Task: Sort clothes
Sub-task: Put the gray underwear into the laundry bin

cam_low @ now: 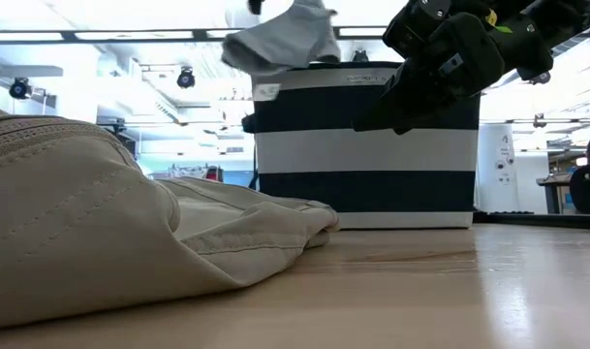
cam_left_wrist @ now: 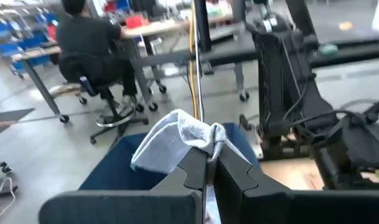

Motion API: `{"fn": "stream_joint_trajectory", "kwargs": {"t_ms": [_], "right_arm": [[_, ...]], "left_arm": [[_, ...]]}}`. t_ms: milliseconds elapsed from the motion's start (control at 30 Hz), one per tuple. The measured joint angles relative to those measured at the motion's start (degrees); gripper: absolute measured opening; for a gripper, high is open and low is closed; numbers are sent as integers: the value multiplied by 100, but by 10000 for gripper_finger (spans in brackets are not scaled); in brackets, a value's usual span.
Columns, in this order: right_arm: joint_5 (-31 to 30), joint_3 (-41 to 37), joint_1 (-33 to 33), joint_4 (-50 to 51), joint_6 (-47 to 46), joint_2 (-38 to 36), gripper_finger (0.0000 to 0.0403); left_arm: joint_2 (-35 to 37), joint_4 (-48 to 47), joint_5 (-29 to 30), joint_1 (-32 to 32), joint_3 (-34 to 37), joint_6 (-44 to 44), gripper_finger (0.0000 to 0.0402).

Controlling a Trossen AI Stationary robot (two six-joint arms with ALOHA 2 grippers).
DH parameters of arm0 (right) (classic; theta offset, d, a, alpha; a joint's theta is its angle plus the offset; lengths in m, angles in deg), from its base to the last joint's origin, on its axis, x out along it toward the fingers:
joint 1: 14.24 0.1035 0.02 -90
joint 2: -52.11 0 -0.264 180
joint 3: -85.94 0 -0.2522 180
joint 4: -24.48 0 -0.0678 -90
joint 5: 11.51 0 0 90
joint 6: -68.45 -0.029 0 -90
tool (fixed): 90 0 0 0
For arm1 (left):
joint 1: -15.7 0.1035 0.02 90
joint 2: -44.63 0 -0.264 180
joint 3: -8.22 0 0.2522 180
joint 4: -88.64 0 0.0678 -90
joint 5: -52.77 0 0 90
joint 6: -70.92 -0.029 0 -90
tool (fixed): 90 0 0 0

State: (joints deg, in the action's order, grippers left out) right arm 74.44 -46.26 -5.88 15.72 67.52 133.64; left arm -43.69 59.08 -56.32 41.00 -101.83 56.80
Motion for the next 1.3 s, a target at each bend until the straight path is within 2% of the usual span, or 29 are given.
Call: {"fn": "stream_joint_trajectory", "kwargs": {"t_ms": [433,500,600,767,1033,1167,1300], "right_arm": [[0,-86,0,-8,-62,0,0],[0,-96,0,-6,-62,0,0],[-2,-111,0,-16,-64,0,0],[-3,-133,0,-15,-64,0,0],[-2,-140,0,-11,-62,0,0],[-2,-140,0,-9,-63,0,0],[-3,-140,0,-10,-62,0,0]], "left_arm": [[-2277,-1670,111,233,-3888,-335,0],[-2239,-1244,114,306,-3647,-319,0],[-2186,-1164,163,446,-3337,-219,0],[-2154,-1574,162,685,-3158,-140,0],[-2142,-2098,160,734,-2897,-241,0],[-2140,-2610,163,710,-2835,-372,11],[-2140,-3582,185,699,-2828,-610,48]]}}
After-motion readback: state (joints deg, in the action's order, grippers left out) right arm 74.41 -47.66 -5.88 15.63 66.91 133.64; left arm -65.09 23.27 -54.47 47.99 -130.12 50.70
